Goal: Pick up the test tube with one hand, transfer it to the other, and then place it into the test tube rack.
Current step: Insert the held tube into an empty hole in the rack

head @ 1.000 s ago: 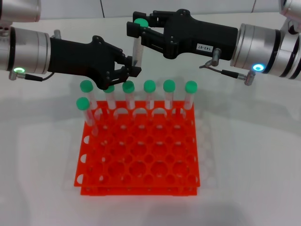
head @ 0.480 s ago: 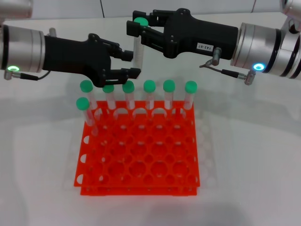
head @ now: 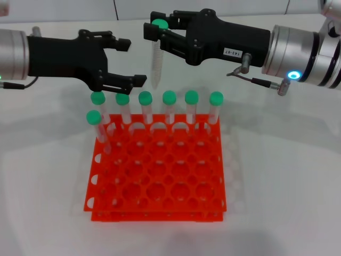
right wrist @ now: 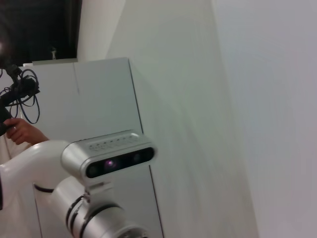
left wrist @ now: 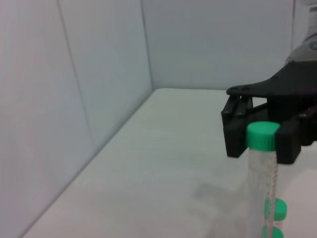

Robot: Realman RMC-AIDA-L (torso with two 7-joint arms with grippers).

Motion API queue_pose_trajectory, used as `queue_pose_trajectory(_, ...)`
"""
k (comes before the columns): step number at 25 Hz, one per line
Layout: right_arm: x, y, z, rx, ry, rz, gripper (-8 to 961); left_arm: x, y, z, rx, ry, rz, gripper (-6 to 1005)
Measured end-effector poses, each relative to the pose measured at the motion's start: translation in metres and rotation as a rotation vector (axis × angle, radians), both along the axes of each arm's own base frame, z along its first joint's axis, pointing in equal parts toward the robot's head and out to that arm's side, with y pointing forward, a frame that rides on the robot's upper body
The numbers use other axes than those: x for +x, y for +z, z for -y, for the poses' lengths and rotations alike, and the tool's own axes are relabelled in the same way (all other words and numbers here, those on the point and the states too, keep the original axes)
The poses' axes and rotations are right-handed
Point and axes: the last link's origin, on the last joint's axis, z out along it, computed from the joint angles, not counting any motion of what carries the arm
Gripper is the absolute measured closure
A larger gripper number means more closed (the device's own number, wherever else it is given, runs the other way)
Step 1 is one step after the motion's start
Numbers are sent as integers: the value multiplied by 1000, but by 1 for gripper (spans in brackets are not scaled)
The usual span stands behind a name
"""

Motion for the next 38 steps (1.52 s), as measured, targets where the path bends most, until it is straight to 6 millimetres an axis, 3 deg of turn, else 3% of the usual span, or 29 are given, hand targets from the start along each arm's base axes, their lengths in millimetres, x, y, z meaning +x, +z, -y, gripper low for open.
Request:
queue_pose_trajectory(3,0,2,-1,4,-1,0,680,-7,10,5,31,15,23,293)
queue_pose_trajectory(6,0,4,-2,9,2,2,680,-18,24,12,79,46,51,115)
queue_pose_trajectory(16,5,13,-6,21,4,29,680,-59,48,53,203,167,137,115)
queue_pose_trajectory(26,4,21,3,2,62,49,681,-95,66,104,301,215,252,115)
queue_pose_trajectory(33,4,28,10,-15,77,82,681,-104,63,129,243,232,263,115)
queue_pose_trajectory(38,3,29,16,-39,107,72,681,-107,74,152,190,238,239,115)
